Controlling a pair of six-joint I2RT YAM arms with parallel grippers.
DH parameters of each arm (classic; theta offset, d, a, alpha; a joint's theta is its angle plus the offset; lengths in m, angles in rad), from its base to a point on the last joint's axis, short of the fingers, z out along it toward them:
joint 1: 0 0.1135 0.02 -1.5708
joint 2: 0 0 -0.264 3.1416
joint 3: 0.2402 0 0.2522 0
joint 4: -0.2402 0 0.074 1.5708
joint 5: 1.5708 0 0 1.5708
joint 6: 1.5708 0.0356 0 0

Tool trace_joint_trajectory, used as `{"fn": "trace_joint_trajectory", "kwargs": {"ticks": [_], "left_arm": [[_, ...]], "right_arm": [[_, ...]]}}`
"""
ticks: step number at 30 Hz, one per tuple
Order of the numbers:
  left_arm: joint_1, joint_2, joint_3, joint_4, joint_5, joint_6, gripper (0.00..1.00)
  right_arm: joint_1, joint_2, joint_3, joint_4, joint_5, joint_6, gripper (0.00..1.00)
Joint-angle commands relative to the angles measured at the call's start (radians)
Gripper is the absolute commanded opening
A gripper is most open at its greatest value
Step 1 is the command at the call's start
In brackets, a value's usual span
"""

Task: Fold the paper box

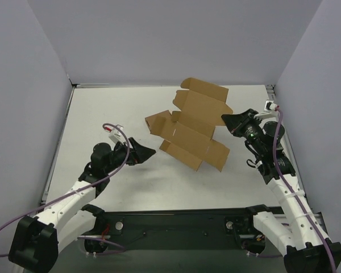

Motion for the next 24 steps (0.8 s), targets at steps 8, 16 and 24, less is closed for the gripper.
{"fn": "trace_joint_trajectory", "kwargs": {"ticks": [8,16,24], "left_arm": [[-0.311,0.164,-0.12,0.537,-0.316,-0.354,0.97],[-0.336,0.343,-0.076,0.744,-0.302,-0.411,0.97],[-0.363,0.433,-0.073,0.878,-0.327,-0.475,0.92]], "right_arm": [[0.099,-0.085,-0.065,0.153,0.178,0.112,0.0],[0.142,-0.102,-0.096,0.189,0.223,0.159,0.0],[0.162,-0.124,-0.139,0.225,0.264,0.193,0.0]]}}
